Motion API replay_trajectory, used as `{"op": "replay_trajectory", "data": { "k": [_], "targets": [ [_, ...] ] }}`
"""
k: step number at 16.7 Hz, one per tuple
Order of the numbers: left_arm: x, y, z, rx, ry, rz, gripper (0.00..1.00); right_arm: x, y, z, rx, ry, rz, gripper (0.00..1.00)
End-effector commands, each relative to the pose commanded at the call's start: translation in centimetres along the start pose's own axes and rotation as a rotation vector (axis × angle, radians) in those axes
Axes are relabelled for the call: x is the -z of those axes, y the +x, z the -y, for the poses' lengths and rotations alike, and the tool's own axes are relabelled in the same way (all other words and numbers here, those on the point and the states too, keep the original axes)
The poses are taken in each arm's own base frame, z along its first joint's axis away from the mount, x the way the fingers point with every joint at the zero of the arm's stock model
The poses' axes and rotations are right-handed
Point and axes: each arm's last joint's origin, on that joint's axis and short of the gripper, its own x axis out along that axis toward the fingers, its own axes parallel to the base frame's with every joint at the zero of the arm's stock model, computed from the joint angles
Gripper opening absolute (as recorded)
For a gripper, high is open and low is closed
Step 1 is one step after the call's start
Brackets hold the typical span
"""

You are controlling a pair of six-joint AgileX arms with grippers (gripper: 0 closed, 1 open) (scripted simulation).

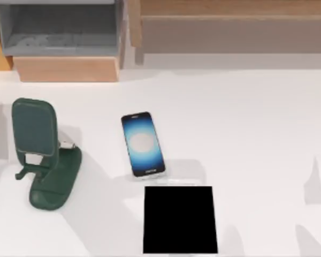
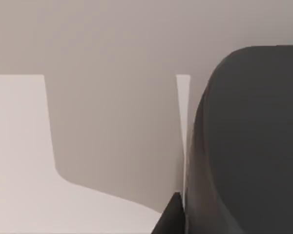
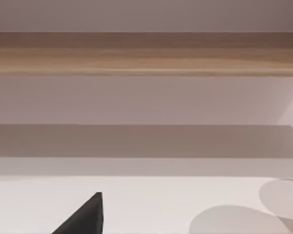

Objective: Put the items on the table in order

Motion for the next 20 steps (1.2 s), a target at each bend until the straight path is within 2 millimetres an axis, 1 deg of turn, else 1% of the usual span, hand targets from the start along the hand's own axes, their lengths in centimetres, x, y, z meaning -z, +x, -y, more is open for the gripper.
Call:
{"op": "replay_trajectory", "data": {
  "k": [1, 3, 4, 6, 10, 12, 17, 20],
  "targets": [
    [-0.1, -1.1, 0.3, 0.004, -0.010, -0.006, 0.00, 0.0, 0.0, 0.0, 0.000, 0.000, 0.000, 1.00],
    [-0.1, -1.6, 0.2, 0.001, -0.009, -0.006, 0.00, 0.0, 0.0, 0.0, 0.000, 0.000, 0.000, 1.00],
    [-0.1, -2.4, 0.1, -0.003, -0.007, -0.006, 0.00, 0.0, 0.0, 0.0, 0.000, 0.000, 0.000, 1.00],
    [0.0, -4.5, -0.1, 0.000, -0.004, -0.004, 0.00, 0.0, 0.0, 0.0, 0.000, 0.000, 0.000, 1.00],
    [-0.1, -9.4, 0.2, 0.016, -0.006, -0.002, 0.00, 0.0, 0.0, 0.0, 0.000, 0.000, 0.000, 1.00],
    [-0.2, -10.9, 0.3, 0.005, -0.009, -0.006, 0.00, 0.0, 0.0, 0.0, 0.000, 0.000, 0.000, 1.00],
    [-0.1, -10.9, 0.3, 0.006, -0.009, -0.005, 0.00, 0.0, 0.0, 0.0, 0.000, 0.000, 0.000, 1.00],
    [-1.0, -10.7, -0.1, 0.001, -0.041, -0.012, 0.00, 0.0, 0.0, 0.0, 0.000, 0.000, 0.000, 1.00]
  ]
}}
